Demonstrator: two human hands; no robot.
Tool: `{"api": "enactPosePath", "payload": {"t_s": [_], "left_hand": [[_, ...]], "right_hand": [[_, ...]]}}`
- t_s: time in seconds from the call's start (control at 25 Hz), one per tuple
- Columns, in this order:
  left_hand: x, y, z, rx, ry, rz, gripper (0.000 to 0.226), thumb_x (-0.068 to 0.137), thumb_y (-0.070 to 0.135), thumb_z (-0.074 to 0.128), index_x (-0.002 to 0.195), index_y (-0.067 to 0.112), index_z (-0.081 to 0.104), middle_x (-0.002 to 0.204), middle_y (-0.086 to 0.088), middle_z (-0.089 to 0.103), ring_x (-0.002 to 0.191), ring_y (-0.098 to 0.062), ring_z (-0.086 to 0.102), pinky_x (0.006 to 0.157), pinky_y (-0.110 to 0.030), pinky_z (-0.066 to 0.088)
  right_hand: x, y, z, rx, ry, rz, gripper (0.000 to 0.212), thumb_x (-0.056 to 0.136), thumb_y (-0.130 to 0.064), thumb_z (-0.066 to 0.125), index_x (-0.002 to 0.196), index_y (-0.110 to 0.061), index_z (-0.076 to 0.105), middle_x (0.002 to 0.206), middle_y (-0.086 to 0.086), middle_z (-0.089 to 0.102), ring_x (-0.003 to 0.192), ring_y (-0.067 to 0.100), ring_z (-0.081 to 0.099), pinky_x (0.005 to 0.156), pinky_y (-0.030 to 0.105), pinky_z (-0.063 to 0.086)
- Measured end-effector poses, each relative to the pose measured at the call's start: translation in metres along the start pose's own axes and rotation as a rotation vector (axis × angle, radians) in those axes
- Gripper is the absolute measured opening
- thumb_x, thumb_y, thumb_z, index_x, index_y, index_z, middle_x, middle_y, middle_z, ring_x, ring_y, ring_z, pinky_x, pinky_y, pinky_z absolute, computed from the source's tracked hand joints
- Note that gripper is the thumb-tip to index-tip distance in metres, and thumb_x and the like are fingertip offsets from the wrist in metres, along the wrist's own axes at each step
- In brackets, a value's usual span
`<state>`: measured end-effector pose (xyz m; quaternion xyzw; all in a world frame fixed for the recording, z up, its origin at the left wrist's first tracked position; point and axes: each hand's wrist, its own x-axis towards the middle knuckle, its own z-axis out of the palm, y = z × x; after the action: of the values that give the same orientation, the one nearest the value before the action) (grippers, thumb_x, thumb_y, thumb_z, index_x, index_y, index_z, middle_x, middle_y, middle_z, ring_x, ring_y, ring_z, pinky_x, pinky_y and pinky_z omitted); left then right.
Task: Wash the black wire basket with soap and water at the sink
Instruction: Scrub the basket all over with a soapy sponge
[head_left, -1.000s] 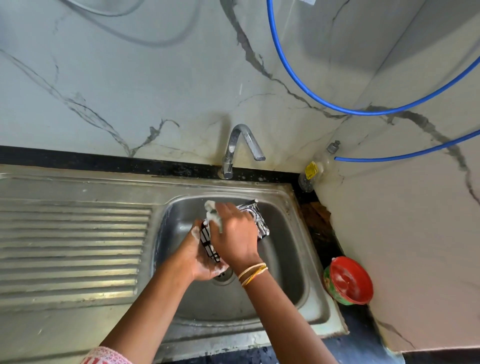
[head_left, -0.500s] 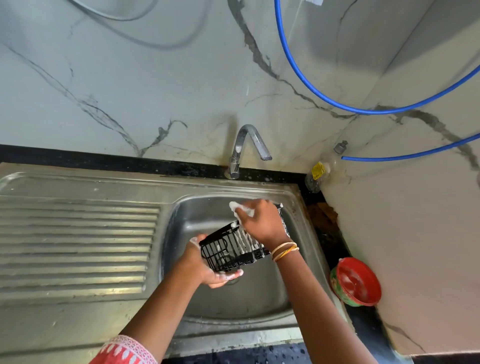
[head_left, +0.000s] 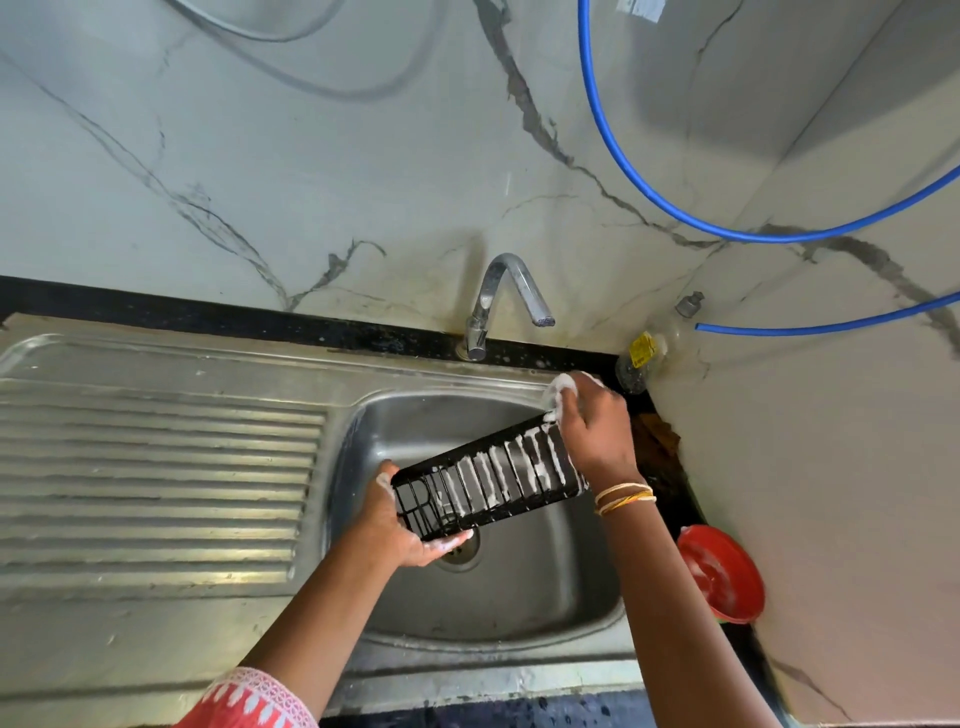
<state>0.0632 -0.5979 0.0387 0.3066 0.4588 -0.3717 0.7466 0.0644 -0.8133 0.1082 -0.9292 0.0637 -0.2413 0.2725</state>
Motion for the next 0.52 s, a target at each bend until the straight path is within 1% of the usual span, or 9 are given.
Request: {"api": "enactPosePath", "payload": {"t_s": [0.08,0.16,0.24,0.28,0.32,0.4,0.44,0.48,0.52], "left_hand": [[0.000,0.002,0.005,0.026,-0.026,0.110,0.052,0.080,0.053,0.058,0.102,0.007,0.062,0.102,-0.023,0.065,0.100,-0.041,0.060,0.095,-0.060,0.043],[0.013,0.007,0.008,0.075,-0.026,0.199,0.068,0.058,0.055,0.071,0.113,0.016,0.065,0.110,-0.017,0.068,0.102,-0.041,0.063,0.089,-0.063,0.044],[0.054,0.012,0.005,0.121,-0.010,0.197,0.089,0.034,0.051,0.079,0.118,0.026,0.064,0.118,-0.013,0.066,0.103,-0.045,0.062,0.078,-0.069,0.045],[0.063,0.012,0.004,0.157,0.020,0.213,0.094,0.027,0.051,0.081,0.116,0.027,0.064,0.120,-0.012,0.064,0.103,-0.045,0.061,0.072,-0.070,0.046],[0.070,0.014,0.005,0.150,0.027,0.221,0.095,0.023,0.051,0.080,0.114,0.027,0.064,0.119,-0.012,0.064,0.102,-0.044,0.061,0.068,-0.070,0.046],[0.023,0.004,0.018,0.146,-0.010,0.217,0.092,0.024,0.051,0.081,0.112,0.024,0.066,0.111,-0.011,0.069,0.093,-0.041,0.067,0.066,-0.065,0.050],[0.008,-0.001,0.022,0.124,-0.045,0.196,0.087,0.030,0.053,0.082,0.111,0.023,0.067,0.107,-0.011,0.070,0.090,-0.039,0.068,0.067,-0.059,0.052],[-0.008,-0.005,0.027,0.115,-0.073,0.176,0.077,0.043,0.056,0.080,0.111,0.020,0.067,0.104,-0.012,0.071,0.088,-0.037,0.069,0.069,-0.053,0.054],[-0.018,-0.009,0.029,0.131,-0.127,0.150,0.068,0.058,0.057,0.076,0.110,0.016,0.067,0.102,-0.015,0.071,0.089,-0.036,0.068,0.072,-0.051,0.054]], "right_hand": [[-0.007,-0.006,0.004,-0.050,0.083,-0.014,0.032,0.087,-0.030,0.034,0.095,-0.011,0.059,0.090,0.009,0.063,0.081,0.029,0.059,0.068,0.040,0.049],[-0.018,-0.021,0.012,-0.088,0.101,-0.006,0.026,0.089,-0.022,0.039,0.100,-0.011,0.060,0.096,0.010,0.064,0.083,0.029,0.058,0.068,0.036,0.048],[-0.033,-0.031,0.029,-0.311,0.062,-0.056,0.017,0.087,-0.018,0.047,0.087,-0.016,0.064,0.083,0.007,0.067,0.070,0.028,0.061,0.069,0.035,0.049],[-0.042,-0.037,0.037,-0.412,0.026,-0.062,0.018,0.086,-0.020,0.047,0.079,-0.019,0.064,0.074,0.004,0.068,0.061,0.027,0.061,0.069,0.035,0.049],[-0.049,-0.047,0.047,-0.468,-0.015,-0.054,0.022,0.087,-0.024,0.044,0.075,-0.020,0.063,0.068,0.002,0.067,0.054,0.025,0.061,0.065,0.032,0.048],[-0.061,-0.064,0.067,-0.494,-0.095,-0.101,0.032,0.088,-0.033,0.036,0.077,-0.021,0.063,0.066,0.000,0.065,0.050,0.024,0.060,0.054,0.028,0.043],[-0.063,-0.072,0.072,-0.486,-0.119,-0.144,0.035,0.089,-0.036,0.033,0.080,-0.022,0.064,0.068,0.001,0.066,0.051,0.024,0.061,0.052,0.027,0.042],[-0.061,-0.073,0.074,-0.487,-0.120,-0.195,0.038,0.089,-0.039,0.032,0.081,-0.022,0.065,0.069,0.000,0.066,0.051,0.024,0.062,0.049,0.025,0.040],[-0.056,-0.070,0.073,-0.497,-0.125,-0.229,0.041,0.091,-0.042,0.031,0.081,-0.022,0.066,0.068,0.000,0.067,0.050,0.023,0.062,0.047,0.023,0.036]]}}
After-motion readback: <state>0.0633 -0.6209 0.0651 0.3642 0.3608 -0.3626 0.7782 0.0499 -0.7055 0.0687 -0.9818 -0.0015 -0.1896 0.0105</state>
